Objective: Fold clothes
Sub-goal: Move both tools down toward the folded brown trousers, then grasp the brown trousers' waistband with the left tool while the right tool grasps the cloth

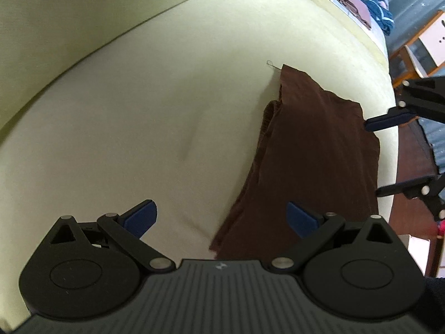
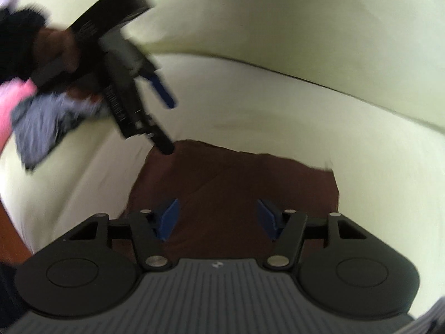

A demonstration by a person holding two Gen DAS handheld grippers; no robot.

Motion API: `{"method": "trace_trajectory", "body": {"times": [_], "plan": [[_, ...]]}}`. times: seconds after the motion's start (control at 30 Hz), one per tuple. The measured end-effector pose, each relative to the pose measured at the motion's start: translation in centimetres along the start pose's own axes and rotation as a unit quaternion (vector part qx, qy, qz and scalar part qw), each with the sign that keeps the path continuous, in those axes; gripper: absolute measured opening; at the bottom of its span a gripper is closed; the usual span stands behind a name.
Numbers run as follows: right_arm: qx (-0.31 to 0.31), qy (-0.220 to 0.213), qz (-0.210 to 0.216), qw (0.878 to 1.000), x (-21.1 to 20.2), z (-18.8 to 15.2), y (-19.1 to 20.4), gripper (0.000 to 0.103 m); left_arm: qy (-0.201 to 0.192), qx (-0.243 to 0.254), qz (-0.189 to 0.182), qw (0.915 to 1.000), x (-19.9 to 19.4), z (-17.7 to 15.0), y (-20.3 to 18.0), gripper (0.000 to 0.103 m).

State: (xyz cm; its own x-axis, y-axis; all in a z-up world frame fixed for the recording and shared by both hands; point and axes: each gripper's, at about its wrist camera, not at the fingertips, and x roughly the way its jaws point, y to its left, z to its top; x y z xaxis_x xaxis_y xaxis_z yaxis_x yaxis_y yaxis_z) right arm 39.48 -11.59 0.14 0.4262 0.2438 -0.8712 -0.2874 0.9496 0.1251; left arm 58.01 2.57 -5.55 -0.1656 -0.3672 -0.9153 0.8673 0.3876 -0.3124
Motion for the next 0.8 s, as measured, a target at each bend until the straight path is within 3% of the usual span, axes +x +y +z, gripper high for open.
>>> {"method": "trace_trajectory", "body": {"times": [0.23,0.4,0.5,0.67,0.8], "plan": [[-0.105,0.032,0.035,0.993,2.2,2.0,-0.8,0.056,0.0,0.002,-0.033,0.9995,0.5,0.3,0.2,0.1],[-0.214,0.035,0.07,0.974,4.1,4.7,-1.5,0.052,0.004,-0.003,-0.04,0.9992,0.2,-0.7,0.7,0.1],[-0.274,0.057,0.12,0.953,6.1,6.7,-2.5,0.052,0.007,0.003,-0.044,0.999,0.3,-1.3,0.9,0.1],[-0.317,0.129,0.209,0.916,9.5,8.9,-4.7,0.052,0.009,0.014,-0.044,0.9989,0.4,-1.9,1.6,0.1],[-0.354,0.19,0.25,0.881,12.1,9.0,-5.2,0.054,0.008,0.022,-0.047,0.9986,0.6,-2.2,2.2,0.1]]}}
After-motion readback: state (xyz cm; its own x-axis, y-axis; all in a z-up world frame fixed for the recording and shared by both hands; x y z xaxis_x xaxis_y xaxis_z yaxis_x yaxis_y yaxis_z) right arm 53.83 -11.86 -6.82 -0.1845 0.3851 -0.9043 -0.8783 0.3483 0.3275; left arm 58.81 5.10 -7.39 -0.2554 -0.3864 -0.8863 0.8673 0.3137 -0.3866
